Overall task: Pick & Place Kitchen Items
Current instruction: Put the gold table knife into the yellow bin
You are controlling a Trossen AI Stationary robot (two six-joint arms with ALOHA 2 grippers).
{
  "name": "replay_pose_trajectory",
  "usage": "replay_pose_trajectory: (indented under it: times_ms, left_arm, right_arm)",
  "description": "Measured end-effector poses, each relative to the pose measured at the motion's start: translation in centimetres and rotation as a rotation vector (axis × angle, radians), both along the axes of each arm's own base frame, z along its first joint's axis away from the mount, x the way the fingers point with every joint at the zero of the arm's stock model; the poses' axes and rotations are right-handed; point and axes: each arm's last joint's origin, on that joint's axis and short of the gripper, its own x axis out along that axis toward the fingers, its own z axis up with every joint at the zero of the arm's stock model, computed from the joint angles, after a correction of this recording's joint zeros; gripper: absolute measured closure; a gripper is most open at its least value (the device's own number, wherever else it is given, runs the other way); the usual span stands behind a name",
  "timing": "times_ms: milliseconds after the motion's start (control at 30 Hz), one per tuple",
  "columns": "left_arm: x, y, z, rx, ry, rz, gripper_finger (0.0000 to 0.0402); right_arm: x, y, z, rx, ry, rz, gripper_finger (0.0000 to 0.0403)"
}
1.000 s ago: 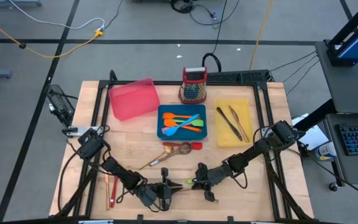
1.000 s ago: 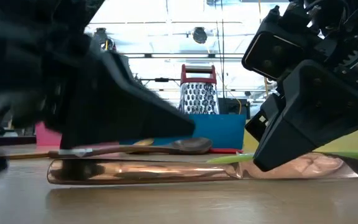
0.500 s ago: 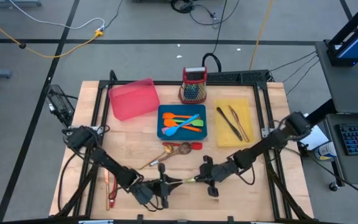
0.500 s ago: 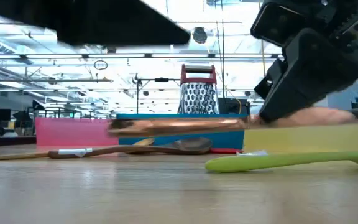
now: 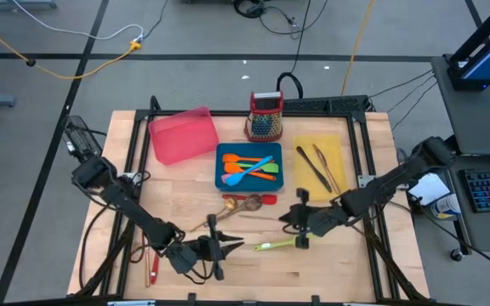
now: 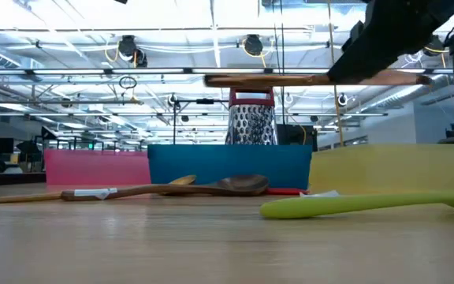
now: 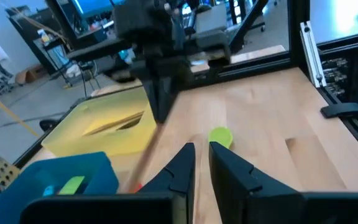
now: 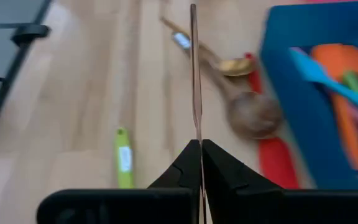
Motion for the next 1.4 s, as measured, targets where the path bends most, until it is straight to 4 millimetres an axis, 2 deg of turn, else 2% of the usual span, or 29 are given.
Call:
replay_pose_trajectory:
  times_ms: [300, 567, 1000, 1167, 1400]
  left_arm:
    - [-1.2, 0.4, 1.4, -0.038, 0.031, 0.005, 0.0350]
    - [-1.3, 0.3, 1.1, -0.040, 0.049, 0.004, 0.0350]
    - [-1.4, 0.3, 1.0, -0.035, 0.057, 0.005, 0.0350]
    - [-1.4, 0.3, 1.0, -0.035, 0.058, 0.005, 0.0350]
    - [-1.4, 0.3, 1.0, -0.034, 0.058, 0.005, 0.0350]
  right_arm:
    - [-3.6, -2.7, 2.9, -0.148, -0.017, -0.198, 0.0403]
    - [-6.5, -5.5, 3.0, -0.186, 0.020, -0.523, 0.0403]
    - [-10.3, -9.0, -2.4, -0.058, 0.075, -0.890, 0.0403]
    - [-11.3, -9.8, -4.6, -0.007, 0.146, -0.946, 0.0403]
    - [-11.6, -10.6, -7.4, 0.011, 0.120, -0.963, 0.0403]
